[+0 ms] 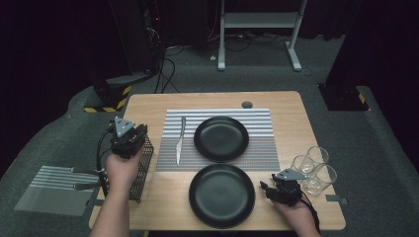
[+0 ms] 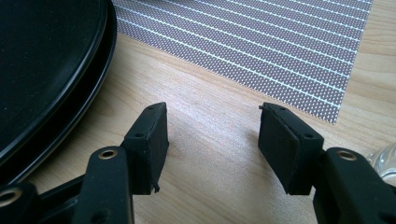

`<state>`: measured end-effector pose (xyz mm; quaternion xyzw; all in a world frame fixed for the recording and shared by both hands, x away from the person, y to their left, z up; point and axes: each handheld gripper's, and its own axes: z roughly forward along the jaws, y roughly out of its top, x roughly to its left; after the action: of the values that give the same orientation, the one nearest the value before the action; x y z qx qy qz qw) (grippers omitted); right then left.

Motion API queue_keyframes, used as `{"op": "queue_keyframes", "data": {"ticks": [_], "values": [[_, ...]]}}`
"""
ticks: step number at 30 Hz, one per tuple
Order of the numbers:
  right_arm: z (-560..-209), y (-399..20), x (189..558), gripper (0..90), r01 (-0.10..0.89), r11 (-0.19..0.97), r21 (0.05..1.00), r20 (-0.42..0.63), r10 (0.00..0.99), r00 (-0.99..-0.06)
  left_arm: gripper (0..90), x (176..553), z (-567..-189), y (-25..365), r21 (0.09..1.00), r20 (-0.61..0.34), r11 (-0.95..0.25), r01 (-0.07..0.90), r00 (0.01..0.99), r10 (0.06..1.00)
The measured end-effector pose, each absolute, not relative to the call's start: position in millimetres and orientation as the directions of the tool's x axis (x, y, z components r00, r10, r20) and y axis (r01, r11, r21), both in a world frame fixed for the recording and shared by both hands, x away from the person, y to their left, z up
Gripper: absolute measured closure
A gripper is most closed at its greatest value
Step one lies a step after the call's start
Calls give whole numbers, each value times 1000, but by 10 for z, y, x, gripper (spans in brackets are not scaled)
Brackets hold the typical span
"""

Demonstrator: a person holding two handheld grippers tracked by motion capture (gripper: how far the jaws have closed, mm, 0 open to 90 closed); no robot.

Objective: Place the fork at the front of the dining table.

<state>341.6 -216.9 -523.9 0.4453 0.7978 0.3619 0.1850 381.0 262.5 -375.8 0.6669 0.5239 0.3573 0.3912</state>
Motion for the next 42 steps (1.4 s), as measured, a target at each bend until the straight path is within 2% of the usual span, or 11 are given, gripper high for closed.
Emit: {"op": "queue_keyframes", "data": {"ticks": [1, 3, 12, 19, 20, 22, 25, 31, 32, 33, 42], "values": [[-5239, -2170, 3416, 422, 577, 342, 742, 27, 844, -536, 820, 3802, -3756, 2623, 894, 49, -130, 429, 194, 980], [-5239, -2169, 3415, 422, 578, 340, 741, 30, 844, -535, 822, 3792, -3740, 2648, 891, 81, -160, 424, 199, 977], [-5239, -2170, 3415, 422, 576, 343, 742, 27, 843, -537, 841, 3662, -3689, 2759, 898, 109, -177, 403, 184, 977], [-5239, -2166, 3414, 425, 577, 343, 742, 25, 845, -534, 848, 3534, -3685, 2884, 913, 96, -151, 380, 161, 982], [-5239, -2166, 3414, 425, 576, 343, 742, 24, 845, -534, 849, 3518, -3693, 2881, 917, 71, -124, 380, 150, 986], [-5240, -2163, 3413, 425, 579, 340, 741, 27, 846, -532, 850, 3495, -3697, 2923, 920, 96, -144, 364, 148, 984], [-5239, -2165, 3415, 426, 577, 342, 742, 25, 845, -534, 851, 3465, -3720, 2969, 929, 84, -127, 348, 138, 987], [-5240, -2162, 3412, 426, 578, 341, 742, 25, 846, -532, 851, 3454, -3749, 2978, 933, 63, -104, 345, 128, 990], [-5240, -2162, 3412, 426, 578, 340, 742, 26, 847, -532, 850, 3456, -3749, 2996, 929, 89, -131, 346, 136, 987], [-5240, -2162, 3413, 426, 578, 340, 742, 26, 846, -532, 849, 3458, -3767, 2975, 932, 59, -100, 349, 126, 990], [-5240, -2165, 3414, 427, 577, 342, 742, 25, 846, -533, 844, 3480, -3802, 2988, 927, 93, -134, 350, 131, 987]]}}
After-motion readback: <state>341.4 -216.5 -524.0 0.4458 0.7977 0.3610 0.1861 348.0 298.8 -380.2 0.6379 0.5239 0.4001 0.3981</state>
